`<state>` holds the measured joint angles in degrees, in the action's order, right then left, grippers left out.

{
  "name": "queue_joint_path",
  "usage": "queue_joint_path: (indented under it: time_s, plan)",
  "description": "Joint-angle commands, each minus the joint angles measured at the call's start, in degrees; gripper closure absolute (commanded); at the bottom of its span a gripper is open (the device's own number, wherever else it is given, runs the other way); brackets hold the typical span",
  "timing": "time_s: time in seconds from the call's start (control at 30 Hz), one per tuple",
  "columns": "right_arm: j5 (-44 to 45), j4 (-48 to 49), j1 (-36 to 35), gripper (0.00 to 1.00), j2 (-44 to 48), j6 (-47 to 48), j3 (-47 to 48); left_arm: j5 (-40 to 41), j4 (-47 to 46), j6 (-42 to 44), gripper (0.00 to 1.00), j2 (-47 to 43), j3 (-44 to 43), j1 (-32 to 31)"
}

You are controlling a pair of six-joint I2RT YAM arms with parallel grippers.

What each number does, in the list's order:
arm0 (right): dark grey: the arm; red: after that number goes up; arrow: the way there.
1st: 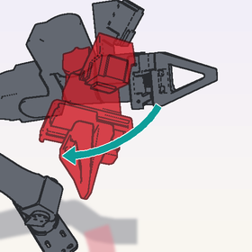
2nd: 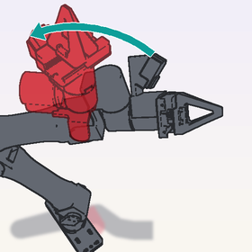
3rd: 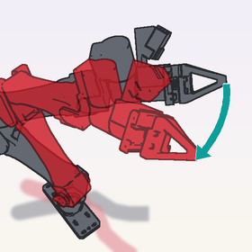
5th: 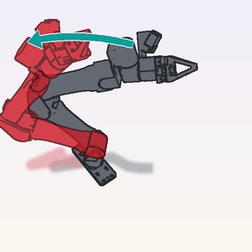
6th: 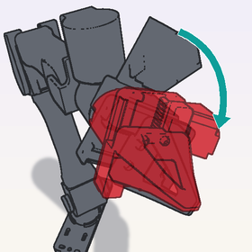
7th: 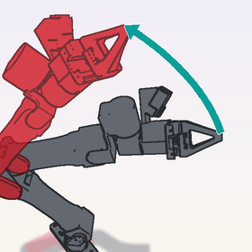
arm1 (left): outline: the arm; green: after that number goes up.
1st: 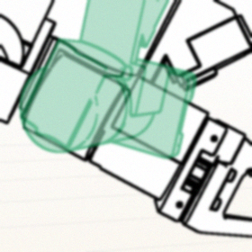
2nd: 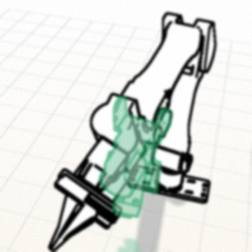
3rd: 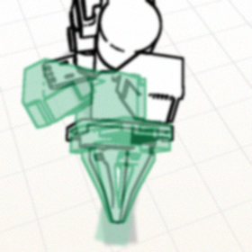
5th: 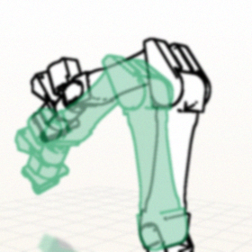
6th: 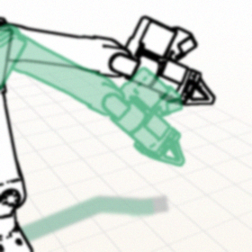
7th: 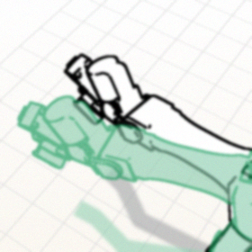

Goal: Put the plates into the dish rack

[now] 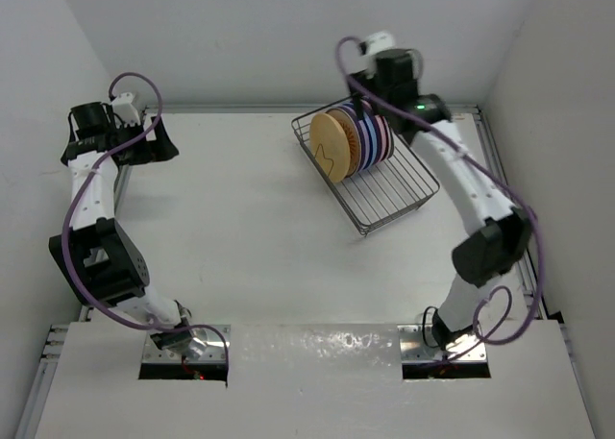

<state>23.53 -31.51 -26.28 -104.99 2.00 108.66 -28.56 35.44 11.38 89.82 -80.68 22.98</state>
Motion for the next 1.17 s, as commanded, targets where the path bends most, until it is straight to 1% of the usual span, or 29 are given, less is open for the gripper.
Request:
queue_joint_path:
  time_s: [0.0,0.03,0.07,0.1,0.13,0.17,0.2,0.23,0.27,0.3,0.4,0.6,0.73,0.97,1.13]
  plan:
    - [-5.2,0.5,10.3,0.08,8.4,-9.9,-5.0,0.7,-4.0,-2.0,0.0,0.4,-1.8,0.7]
    - [-7.1,0.2,13.0,0.07,10.6,-12.0,-9.0,1.2,-4.7,-2.8,0.0,0.7,-1.7,0.7]
    - [-8.6,-0.2,18.8,0.07,11.5,-14.5,-10.8,1.5,-5.0,-3.1,0.0,1.2,-1.7,0.7]
    - [-10.8,-0.7,21.9,0.06,12.1,-19.6,-12.7,1.7,-5.3,-3.5,0.0,1.5,-1.8,0.7]
    - [-14.6,-1.4,28.6,0.06,13.3,-22.2,-16.6,1.6,-5.7,-3.9,0.0,1.8,-2.1,0.8]
    - [-15.7,-1.6,31.2,0.06,13.9,-25.3,-18.7,1.5,-6.0,-4.2,0.0,2.5,-2.3,0.8]
    - [-16.1,-1.4,33.0,0.06,14.5,-25.3,-20.9,1.4,-6.2,-4.4,0.0,2.7,-2.5,0.8]
    - [-15.1,-0.6,34.1,0.06,15.2,-24.3,-25.0,1.3,-6.8,-5.0,0.0,3.0,-2.7,0.9]
    - [-12.6,-0.1,34.0,0.04,16.4,-23.1,-26.6,1.5,-7.0,-5.3,0.0,3.5,-2.8,0.9]
    - [-12.6,0.6,34.0,0.04,16.8,-21.8,-29.4,1.6,-7.5,-5.7,0.0,3.9,-3.1,0.9]
    - [-13.9,1.3,34.2,0.01,16.5,-23.7,-31.1,1.3,-8.4,-7.1,0.0,5.7,-4.1,0.9]
    - [-9.5,-4.3,34.1,0.01,14.0,-28.5,-29.0,-0.3,-9.8,-10.3,0.0,9.5,-7.2,0.9]
    - [-7.7,-5.7,34.1,0.01,14.9,-29.8,-30.2,0.0,-9.7,-10.8,0.0,10.5,-7.7,0.9]
    - [-5.2,-2.7,34.2,0.01,18.0,-31.1,-33.2,0.1,-10.0,-10.6,0.0,9.6,-4.4,0.7]
    - [-4.1,-1.0,34.1,0.01,18.8,-32.1,-33.6,-0.2,-10.0,-10.7,0.0,9.5,-4.4,0.7]
